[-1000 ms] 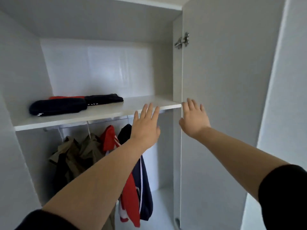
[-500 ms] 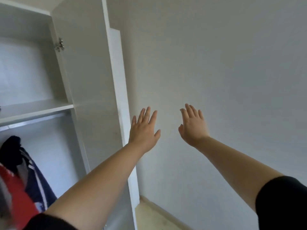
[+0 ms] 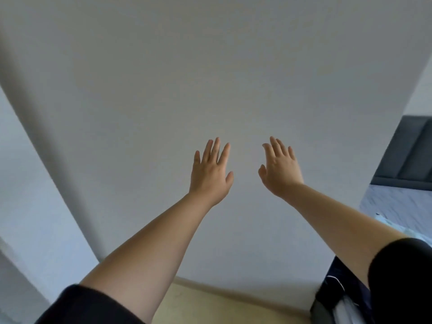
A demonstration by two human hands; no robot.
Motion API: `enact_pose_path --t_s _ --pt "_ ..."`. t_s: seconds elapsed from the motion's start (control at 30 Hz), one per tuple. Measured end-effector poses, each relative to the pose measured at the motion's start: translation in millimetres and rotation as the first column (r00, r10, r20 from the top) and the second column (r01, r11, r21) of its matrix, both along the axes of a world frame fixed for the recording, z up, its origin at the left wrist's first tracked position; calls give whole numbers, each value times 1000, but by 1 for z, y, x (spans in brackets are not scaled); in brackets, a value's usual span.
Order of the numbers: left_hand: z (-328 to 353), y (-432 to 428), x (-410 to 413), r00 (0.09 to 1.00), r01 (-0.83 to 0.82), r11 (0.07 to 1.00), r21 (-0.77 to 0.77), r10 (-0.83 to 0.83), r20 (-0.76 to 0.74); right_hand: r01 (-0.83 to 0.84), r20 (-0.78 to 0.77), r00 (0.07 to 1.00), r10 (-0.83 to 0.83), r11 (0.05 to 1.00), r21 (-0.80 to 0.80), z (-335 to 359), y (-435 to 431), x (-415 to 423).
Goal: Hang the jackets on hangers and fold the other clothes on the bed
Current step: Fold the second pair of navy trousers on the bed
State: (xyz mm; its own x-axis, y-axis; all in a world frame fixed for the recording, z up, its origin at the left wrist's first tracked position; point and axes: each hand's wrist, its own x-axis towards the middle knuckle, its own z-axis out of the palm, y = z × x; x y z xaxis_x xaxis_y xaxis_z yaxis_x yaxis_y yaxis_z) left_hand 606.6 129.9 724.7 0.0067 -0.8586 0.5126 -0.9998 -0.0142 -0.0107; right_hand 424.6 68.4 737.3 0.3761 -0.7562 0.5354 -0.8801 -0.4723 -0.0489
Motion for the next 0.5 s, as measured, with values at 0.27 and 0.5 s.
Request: enact_pose_path --t_s 0.27,0.5 --pt "-36 -111 -47 994 108 993 54 -108 -5 83 -42 996 -81 995 56 -43 -88 -44" --pt "-81 -193 -68 989 141 984 109 -146 38 79 -255 964 -71 997 21 -76 -149 -82"
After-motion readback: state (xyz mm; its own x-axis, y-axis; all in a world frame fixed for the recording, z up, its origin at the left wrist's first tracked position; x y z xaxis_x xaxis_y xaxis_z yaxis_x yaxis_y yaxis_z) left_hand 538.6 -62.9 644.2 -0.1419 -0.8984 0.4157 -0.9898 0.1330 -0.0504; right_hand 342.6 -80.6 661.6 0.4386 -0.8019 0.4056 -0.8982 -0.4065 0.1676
